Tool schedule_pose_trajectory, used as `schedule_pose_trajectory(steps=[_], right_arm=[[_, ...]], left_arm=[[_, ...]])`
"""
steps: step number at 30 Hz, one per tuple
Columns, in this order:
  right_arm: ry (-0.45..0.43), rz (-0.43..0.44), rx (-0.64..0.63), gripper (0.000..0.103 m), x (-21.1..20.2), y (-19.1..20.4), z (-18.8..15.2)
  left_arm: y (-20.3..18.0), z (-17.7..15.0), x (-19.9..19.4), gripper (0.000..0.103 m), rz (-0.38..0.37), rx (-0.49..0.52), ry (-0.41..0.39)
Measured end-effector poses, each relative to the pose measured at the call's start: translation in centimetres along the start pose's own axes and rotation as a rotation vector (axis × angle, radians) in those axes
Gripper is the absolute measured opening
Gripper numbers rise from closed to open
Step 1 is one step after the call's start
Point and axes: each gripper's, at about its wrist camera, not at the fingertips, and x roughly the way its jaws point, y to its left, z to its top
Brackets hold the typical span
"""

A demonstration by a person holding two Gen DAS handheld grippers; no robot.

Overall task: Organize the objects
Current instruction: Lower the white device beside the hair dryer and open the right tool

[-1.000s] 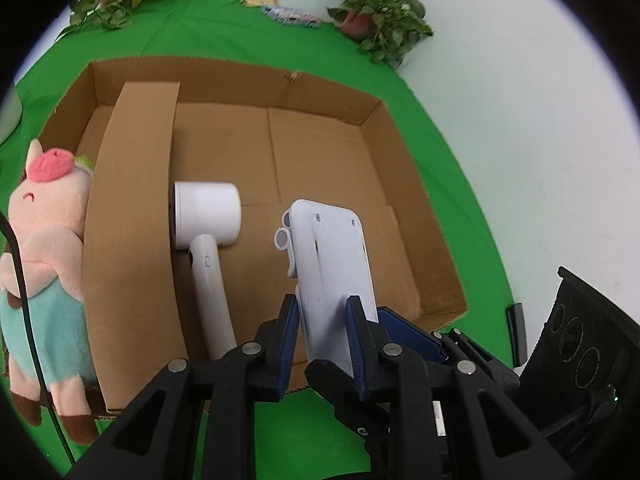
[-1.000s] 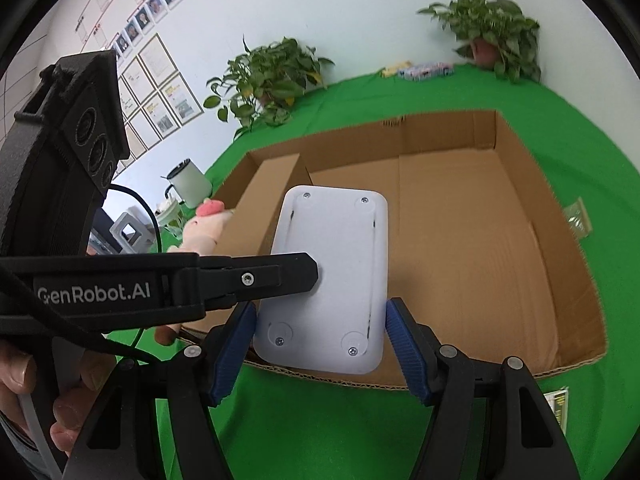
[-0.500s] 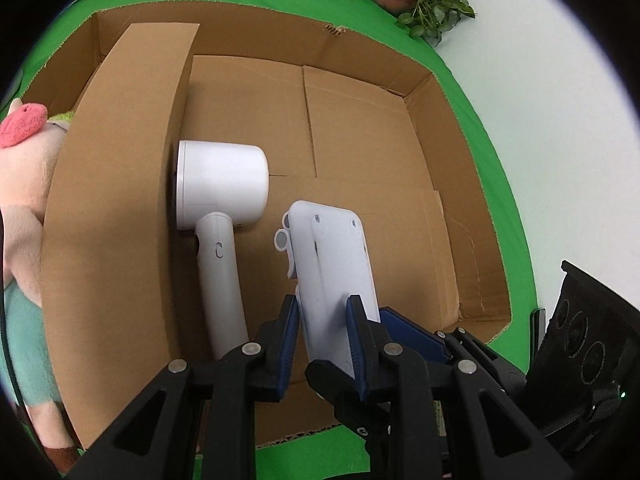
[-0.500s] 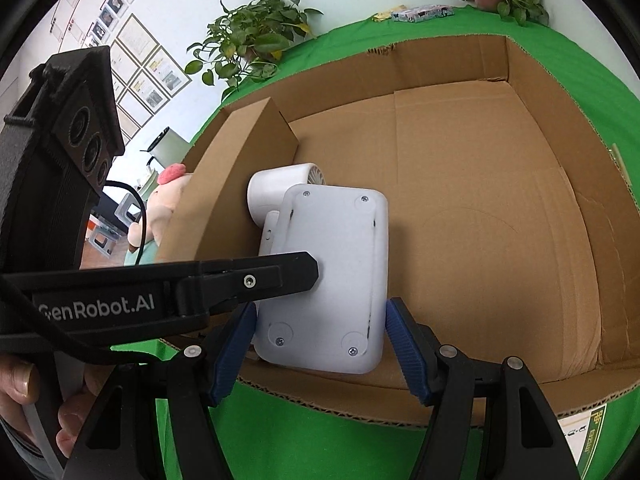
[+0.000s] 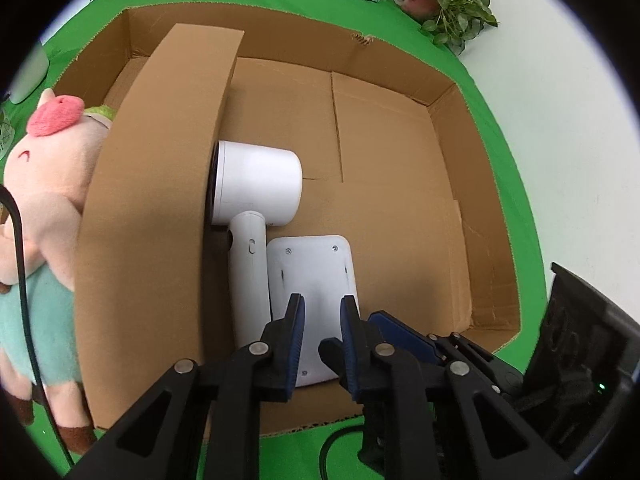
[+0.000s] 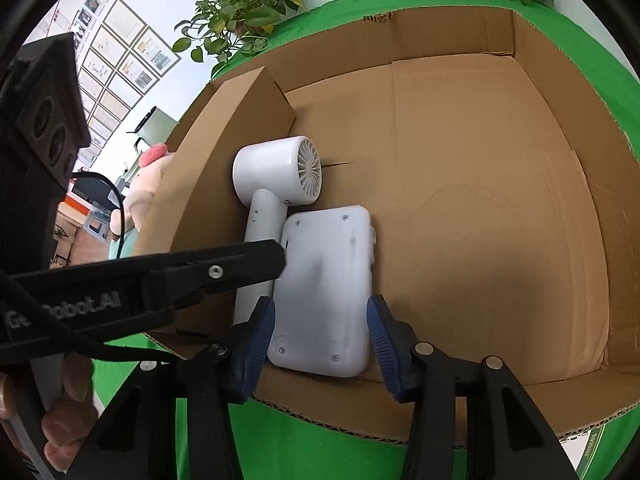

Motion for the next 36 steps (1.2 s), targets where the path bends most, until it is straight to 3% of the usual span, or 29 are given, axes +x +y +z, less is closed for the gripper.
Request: schedule_pose_trajectory(steps=[5, 8, 13, 17, 23, 26, 32, 34, 36], right_arm=[[-0.009, -0.007, 0.007, 0.046, 0.1, 0.1, 0.3], [-0.021, -0.019, 0.007, 0.046, 0.0, 0.0, 0.5], [-0.015, -0.035, 0.004, 0.047, 0.8, 0.0, 0.2], [-0.020, -0.042, 0.004, 0.043, 0.9, 0.5, 0.0], [-0.015, -0.058, 0.006, 0.043, 1.1, 1.1, 0.1], [-0.015, -0.071, 0.002, 0.045, 1.2, 1.2, 0.0], [-0.024, -0.071, -0.021, 0.046, 0.9, 1.5, -0.2], [-0.057, -0.089, -0.030, 0.052, 0.1, 1.5, -0.5], [-0.111, -0.115, -0.048, 0.072, -1.3, 1.9, -0.9]], left_arm=[[0.5, -0.8, -2.8, 0.017, 0.001, 0.032, -0.068], [1.7, -1.4, -5.1, 0.018, 0.044, 0.023, -0.137], [3.7, -1.8, -7.4, 0.034, 0.111, 0.020, -0.228], [5.8, -1.8, -7.1, 0.035, 0.187, 0.004, -0.241], [8.0, -2.5, -6.2, 0.035, 0.091, -0.029, -0.218], [7.9, -2.9, -5.1, 0.036, 0.009, -0.055, -0.154], [7.4, -3.4, -5.6, 0.039, 0.064, -0.032, -0.184], [7.2, -3.6, -6.3, 0.039, 0.094, -0.020, -0.208], [7.0, -3.9, -7.2, 0.039, 0.120, -0.007, -0.242]])
